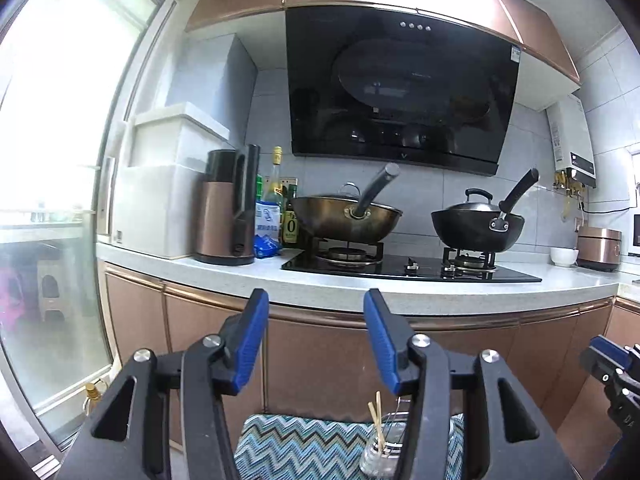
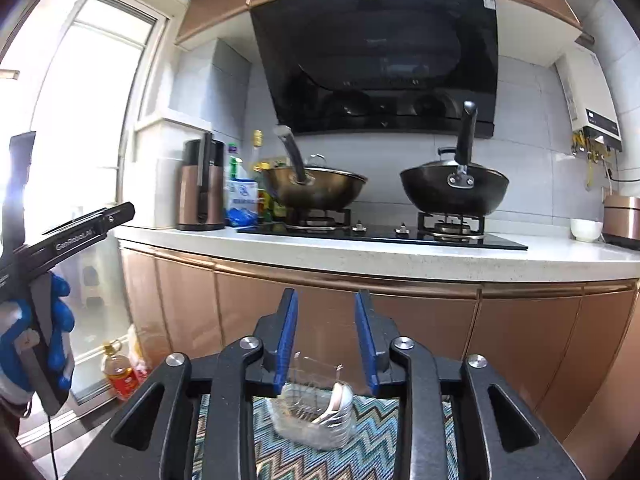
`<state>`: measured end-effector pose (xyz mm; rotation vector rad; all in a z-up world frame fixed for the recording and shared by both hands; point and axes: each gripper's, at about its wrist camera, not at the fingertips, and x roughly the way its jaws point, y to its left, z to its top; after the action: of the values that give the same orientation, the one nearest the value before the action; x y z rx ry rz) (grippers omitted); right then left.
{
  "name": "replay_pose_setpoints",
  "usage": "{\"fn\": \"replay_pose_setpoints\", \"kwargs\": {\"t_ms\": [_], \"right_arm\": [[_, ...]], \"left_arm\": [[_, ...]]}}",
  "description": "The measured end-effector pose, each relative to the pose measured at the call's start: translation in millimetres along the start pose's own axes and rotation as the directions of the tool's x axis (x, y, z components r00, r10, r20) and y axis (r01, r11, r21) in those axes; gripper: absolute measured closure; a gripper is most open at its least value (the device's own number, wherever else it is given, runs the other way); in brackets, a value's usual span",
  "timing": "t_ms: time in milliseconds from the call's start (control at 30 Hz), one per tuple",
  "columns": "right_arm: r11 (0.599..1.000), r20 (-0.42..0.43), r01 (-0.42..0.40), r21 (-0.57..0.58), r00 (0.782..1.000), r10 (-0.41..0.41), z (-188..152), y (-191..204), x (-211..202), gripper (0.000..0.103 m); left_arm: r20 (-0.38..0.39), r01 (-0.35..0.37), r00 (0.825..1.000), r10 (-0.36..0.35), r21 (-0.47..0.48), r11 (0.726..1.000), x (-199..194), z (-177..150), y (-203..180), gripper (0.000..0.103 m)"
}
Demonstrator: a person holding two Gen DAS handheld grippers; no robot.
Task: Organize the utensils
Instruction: 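Move both open grippers back toward the chopsticks on the cloth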
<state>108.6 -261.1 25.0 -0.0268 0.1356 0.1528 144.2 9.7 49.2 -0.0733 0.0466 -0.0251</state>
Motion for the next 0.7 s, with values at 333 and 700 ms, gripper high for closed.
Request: {"fn": "replay_pose_setpoints", "kwargs": {"t_ms": [333,700], "right_arm": [[1.0,0.03,-0.019,-0.002,0.999,0.019,2,4,-64,0.067],[1.0,0.076,-0.008,-0.008,0.997,0.008,11,-1,-106,0.067]], "left_arm": [[-0.105,0.043,0.993,-0.046,-0.034,0.999,-46,2,39,0.054],[-0.167,0.039,0.985,-0.049,-0.06,0.997,-74,1,67,0.052]]}}
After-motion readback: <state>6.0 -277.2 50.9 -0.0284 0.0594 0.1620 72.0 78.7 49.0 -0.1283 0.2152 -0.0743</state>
